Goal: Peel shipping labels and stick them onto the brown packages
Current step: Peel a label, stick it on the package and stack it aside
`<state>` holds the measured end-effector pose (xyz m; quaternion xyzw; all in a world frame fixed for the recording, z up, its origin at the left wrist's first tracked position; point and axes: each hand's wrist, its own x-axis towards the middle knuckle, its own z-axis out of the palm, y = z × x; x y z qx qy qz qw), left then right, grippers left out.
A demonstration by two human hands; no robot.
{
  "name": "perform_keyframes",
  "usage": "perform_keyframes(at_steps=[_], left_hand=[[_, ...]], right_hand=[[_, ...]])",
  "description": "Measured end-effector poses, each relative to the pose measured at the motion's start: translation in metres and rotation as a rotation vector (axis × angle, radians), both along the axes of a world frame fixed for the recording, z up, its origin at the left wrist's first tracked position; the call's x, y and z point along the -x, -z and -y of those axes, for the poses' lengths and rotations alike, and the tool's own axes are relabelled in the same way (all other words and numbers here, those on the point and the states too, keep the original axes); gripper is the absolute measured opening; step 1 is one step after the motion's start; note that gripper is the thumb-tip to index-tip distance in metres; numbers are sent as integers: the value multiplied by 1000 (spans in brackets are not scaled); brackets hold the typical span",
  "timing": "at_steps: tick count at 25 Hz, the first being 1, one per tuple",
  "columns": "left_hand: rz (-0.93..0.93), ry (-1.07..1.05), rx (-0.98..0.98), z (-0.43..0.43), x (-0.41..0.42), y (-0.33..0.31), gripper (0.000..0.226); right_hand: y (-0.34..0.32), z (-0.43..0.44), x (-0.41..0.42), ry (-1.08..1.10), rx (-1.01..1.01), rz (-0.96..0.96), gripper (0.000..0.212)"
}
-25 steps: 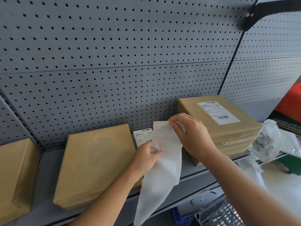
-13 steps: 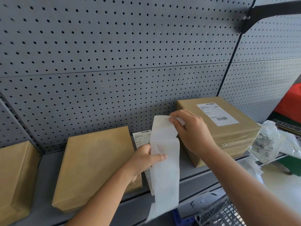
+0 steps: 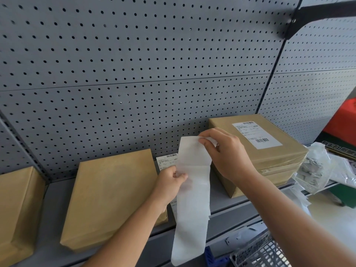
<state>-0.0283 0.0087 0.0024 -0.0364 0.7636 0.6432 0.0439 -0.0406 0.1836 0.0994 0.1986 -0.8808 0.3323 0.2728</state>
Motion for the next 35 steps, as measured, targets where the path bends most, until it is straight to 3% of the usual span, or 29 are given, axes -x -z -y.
perform_keyframes(at_steps=[7, 12, 17, 20, 22, 25, 28, 31, 35], left_hand=[[34, 46, 137, -2, 1, 6, 22], [76, 93, 337, -2, 4, 10, 25], [37, 69, 542, 8, 5, -7, 57], [-17, 5, 632, 21, 3, -26, 55], [-47, -42, 527, 27, -1, -41, 49], [44, -93, 34, 35, -5, -57, 52], [171, -76, -302, 44, -8, -64, 63], [204, -70, -495, 55, -8, -65, 60], [168, -146, -594, 71, -7, -66, 32]], right_hand=[[-8, -3, 4, 29, 4, -29, 10], [-19, -5, 7, 18, 69, -51, 10], [-15, -5, 8, -4, 72, -31, 10], [-10, -2, 7, -12, 64, -32, 9], [-10, 1, 6, -21, 60, -41, 9], [-8, 7, 5, -41, 50, -45, 9], [-4, 17, 1, -89, 24, -59, 8], [1, 27, -2, -168, -25, -54, 9], [10, 40, -7, -280, -115, -48, 14]])
